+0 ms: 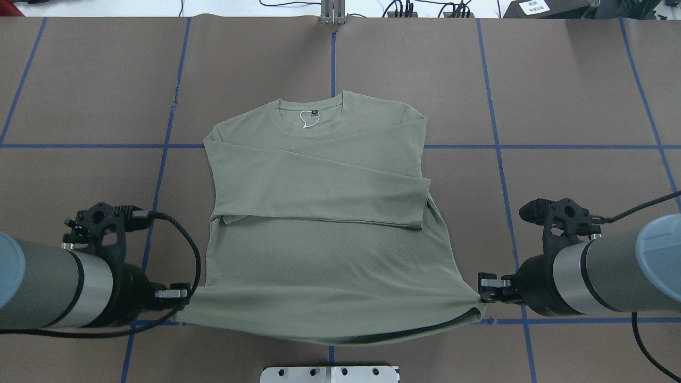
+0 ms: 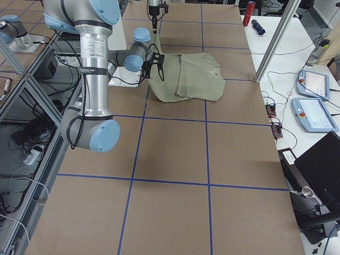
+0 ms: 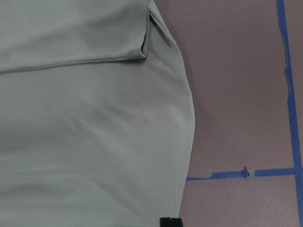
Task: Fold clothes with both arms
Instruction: 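Lift the hem with both grippers and carry it toward the collar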
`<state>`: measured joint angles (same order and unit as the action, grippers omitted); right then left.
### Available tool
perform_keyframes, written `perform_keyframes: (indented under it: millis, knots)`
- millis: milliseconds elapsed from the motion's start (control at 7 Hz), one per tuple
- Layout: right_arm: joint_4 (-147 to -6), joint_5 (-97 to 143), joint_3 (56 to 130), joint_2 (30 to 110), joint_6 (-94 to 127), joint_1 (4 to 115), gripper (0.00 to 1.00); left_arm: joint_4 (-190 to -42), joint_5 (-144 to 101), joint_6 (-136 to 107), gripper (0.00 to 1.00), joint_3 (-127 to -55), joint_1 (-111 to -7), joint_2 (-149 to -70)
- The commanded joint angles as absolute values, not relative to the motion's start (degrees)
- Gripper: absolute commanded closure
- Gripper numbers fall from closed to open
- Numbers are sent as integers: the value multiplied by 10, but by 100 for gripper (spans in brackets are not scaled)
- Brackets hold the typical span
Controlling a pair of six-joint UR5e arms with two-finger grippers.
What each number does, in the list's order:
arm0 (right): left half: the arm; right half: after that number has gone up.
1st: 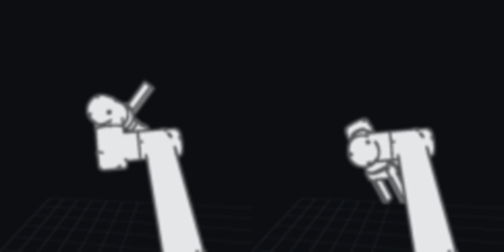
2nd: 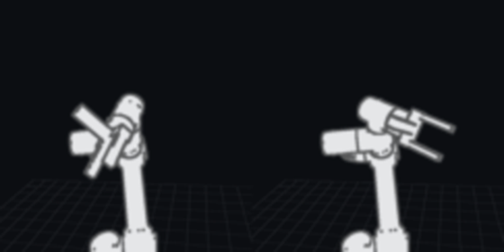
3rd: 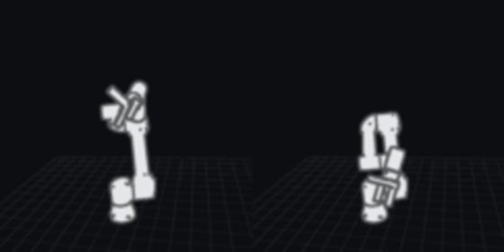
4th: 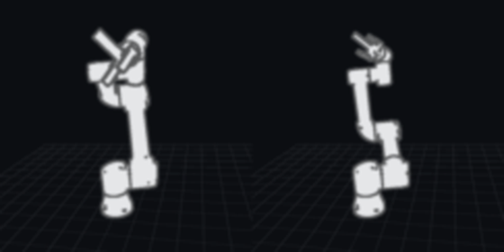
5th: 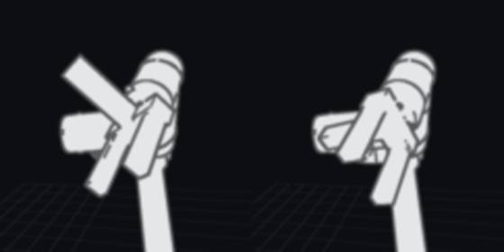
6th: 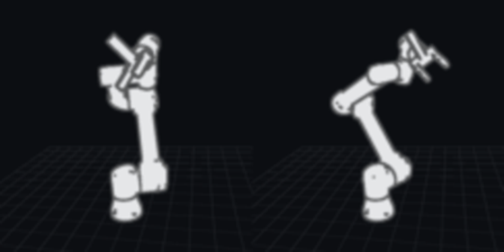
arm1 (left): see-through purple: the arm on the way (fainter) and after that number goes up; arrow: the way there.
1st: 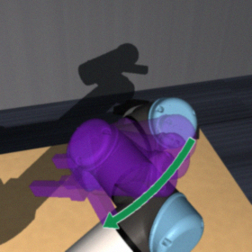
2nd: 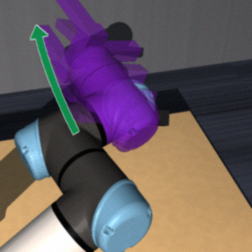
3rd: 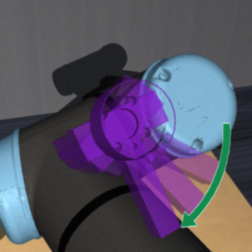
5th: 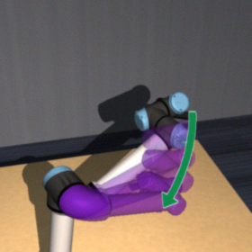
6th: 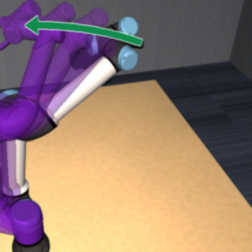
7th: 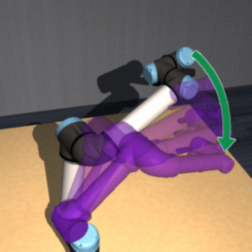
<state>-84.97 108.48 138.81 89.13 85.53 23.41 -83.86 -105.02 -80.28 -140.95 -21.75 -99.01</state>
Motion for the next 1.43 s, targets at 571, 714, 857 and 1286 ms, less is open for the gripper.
perform_keyframes:
  millis: [571, 714, 857, 1286]
  knots:
    - [-845, 1078, 1206, 695, 854, 395, 100, -842, -1067, -736, 100, -1265, -362, -1078]
    - [-843, 1078, 1188, 679, 847, 415, 100, -845, -1067, -735, 100, -1253, -375, -1080]
    - [-845, 1079, 1170, 663, 829, 431, 100, -845, -1065, -730, 100, -1240, -381, -1081]
    - [-794, 1078, 1079, 615, 824, 455, 100, -867, -1065, -719, 100, -1204, -412, -1092]
